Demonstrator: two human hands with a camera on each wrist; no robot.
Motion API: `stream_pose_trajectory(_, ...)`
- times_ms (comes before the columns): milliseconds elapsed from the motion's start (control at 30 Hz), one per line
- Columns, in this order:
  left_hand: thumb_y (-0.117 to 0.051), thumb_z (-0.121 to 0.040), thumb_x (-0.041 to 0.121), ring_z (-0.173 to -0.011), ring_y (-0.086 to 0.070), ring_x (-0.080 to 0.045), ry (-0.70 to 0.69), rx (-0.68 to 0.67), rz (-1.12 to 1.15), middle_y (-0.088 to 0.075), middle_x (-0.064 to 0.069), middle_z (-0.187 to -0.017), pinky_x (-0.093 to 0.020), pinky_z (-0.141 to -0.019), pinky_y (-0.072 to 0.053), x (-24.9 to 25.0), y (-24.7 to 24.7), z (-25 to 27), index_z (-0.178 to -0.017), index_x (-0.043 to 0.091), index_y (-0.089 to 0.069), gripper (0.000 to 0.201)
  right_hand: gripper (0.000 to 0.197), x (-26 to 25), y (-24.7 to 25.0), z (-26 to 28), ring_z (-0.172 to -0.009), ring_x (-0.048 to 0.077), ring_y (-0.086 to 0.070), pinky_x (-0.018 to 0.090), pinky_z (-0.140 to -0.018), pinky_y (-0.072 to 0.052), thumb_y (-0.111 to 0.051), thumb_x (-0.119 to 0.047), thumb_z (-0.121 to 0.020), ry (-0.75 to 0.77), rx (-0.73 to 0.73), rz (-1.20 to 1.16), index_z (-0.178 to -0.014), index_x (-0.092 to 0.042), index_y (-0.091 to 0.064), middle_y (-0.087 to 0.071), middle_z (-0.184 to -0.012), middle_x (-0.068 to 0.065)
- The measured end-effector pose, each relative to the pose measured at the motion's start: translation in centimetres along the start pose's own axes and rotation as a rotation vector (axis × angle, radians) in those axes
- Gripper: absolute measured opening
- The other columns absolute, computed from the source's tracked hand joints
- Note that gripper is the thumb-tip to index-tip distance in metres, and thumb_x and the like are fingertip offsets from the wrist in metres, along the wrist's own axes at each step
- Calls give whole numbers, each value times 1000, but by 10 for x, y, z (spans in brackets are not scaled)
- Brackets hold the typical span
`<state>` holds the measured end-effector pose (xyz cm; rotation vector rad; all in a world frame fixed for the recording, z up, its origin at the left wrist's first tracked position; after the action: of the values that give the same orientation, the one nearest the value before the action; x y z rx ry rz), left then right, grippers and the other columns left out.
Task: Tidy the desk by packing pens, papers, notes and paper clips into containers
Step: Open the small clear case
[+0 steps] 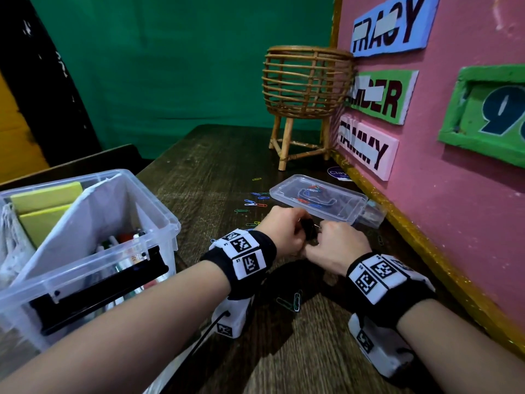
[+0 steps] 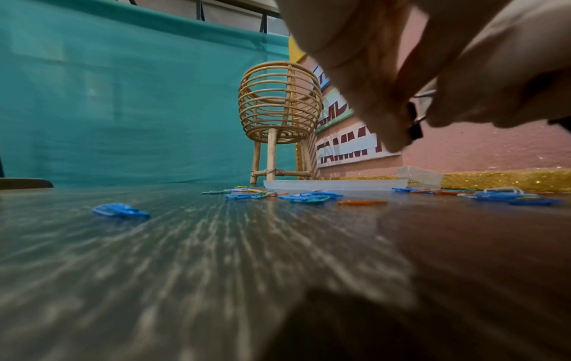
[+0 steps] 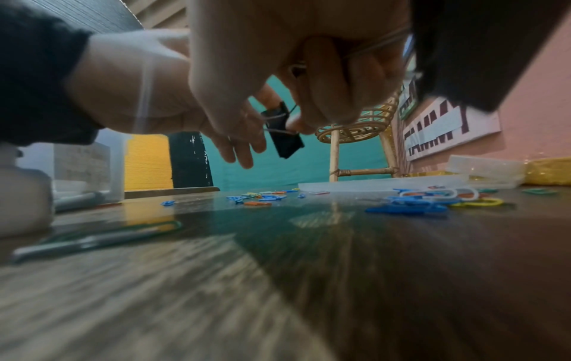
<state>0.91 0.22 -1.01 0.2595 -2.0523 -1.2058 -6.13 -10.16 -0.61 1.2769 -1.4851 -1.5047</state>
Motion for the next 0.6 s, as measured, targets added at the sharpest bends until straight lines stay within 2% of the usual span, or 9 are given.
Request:
stream_pose_trajectory(100,-62,-83,13,-101,-62,-24,19,10,-16,-68,-10,-108,-30,-88,-49,-5,-1,-3,-113,13,-62,30,20,0,-6,-3,-98,31,-60,33,-75,-43,-43,-32,-89,55,0,-53,-87,-13,-49,-65,-103,13)
stream_pose_trajectory(233,-60,-86,16,-104,-61,-27,59,51,12,-67,-13,-110,-37,-92,-49,-7,-4,-5,-109,10,-62,24,26,3,-10,-8,-104,33,-58,37,-80,-43,-33,-24,-97,134,8,-37,-103,-8,-53,-64,-109,17)
stream_pose_trajectory(333,-63,-83,11,-100,-62,-27,75,-56,9,-67,-13,-105,-33,-85,-50,-7,-3,-4,-100,9,-61,17,25,3,-10,-8,-108,32,-55,35,-78,-40,-34,-23,-98,158,0,-15,-106,-10,-54,-62,-112,14)
stream_pose_trajectory(400,-65,-80,9,-87,-59,-24,22,-96,-9,-64,-10,-91,-26,-73,-43,-6,0,-2,-85,14,-54,13,27,3,-9,-7,-110,30,-54,36,-82,-42,-35,-23,-97,173,-24,-29,-112,-14,-55,-61,-116,12)
stream_pose_trajectory(467,-67,-78,10,-79,-51,-17,-13,-117,-46,-55,-2,-81,-21,-67,-35,-6,1,-1,-79,16,-46,22,29,3,-9,-7,-112,29,-54,39,-88,-44,-38,-23,-96,188,-57,-64,-117,-19,-56,-61,-118,10)
stream_pose_trajectory(533,-68,-77,9,-78,-50,-17,-15,-109,-63,-54,-1,-80,-19,-65,-32,-5,1,-1,-80,16,-47,23,27,3,-10,-8,-110,29,-56,40,-91,-45,-42,-21,-93,190,-46,-158,-114,-18,-58,-63,-114,11)
stream_pose_trajectory(600,-67,-76,6,-86,-57,-22,12,-100,-38,-63,-7,-91,-21,-68,-36,-4,0,-1,-92,14,-53,23,19,2,-8,-9,-99,27,-57,34,-86,-44,-49,-20,-87,135,-11,-318,-105,-15,-54,-63,-102,9)
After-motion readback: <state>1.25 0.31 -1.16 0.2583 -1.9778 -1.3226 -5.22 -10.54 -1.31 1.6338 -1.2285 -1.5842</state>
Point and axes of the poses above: each hand's wrist, its own z-axis away from the middle knuckle, its own y-axis out of the back of the hand, x = y × z, the point moved 1 cm from there along -z, towards the middle knuckle
